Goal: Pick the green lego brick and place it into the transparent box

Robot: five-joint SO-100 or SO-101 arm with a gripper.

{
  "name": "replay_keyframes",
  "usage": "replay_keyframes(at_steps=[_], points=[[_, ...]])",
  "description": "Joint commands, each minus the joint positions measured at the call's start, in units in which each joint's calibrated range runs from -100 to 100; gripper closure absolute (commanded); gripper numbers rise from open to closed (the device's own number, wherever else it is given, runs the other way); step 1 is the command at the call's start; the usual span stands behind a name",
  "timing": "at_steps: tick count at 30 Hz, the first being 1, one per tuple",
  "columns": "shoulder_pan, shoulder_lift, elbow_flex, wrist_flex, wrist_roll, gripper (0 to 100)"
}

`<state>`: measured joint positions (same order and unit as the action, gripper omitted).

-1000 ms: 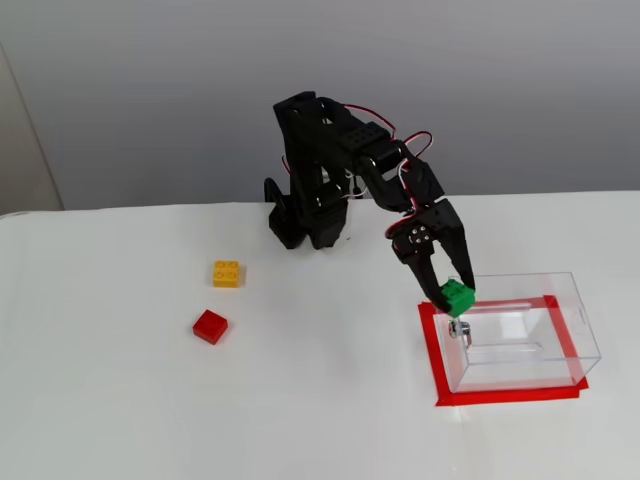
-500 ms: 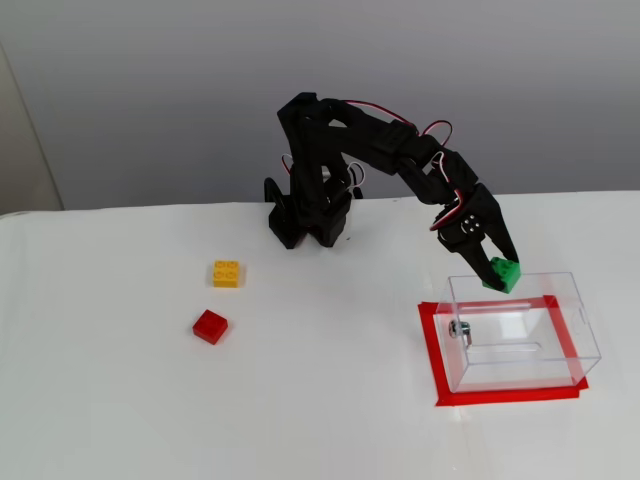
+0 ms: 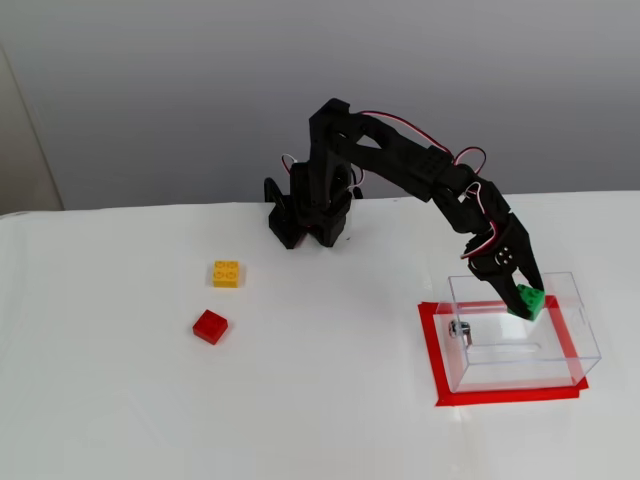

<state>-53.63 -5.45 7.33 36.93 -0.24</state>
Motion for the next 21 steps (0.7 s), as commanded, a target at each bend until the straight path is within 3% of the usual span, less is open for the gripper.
replay_keyframes(at_steps=[1,8,15,21], points=[[-0.75,0.07,-3.08,-0.47,-0.12,94],[-0.82,-0.19,-2.99,0.06,-0.17,93],[-2.15,-0.27,-2.44,0.06,-0.33,70],[-2.08,-0.36,-2.44,0.06,-0.28,67]])
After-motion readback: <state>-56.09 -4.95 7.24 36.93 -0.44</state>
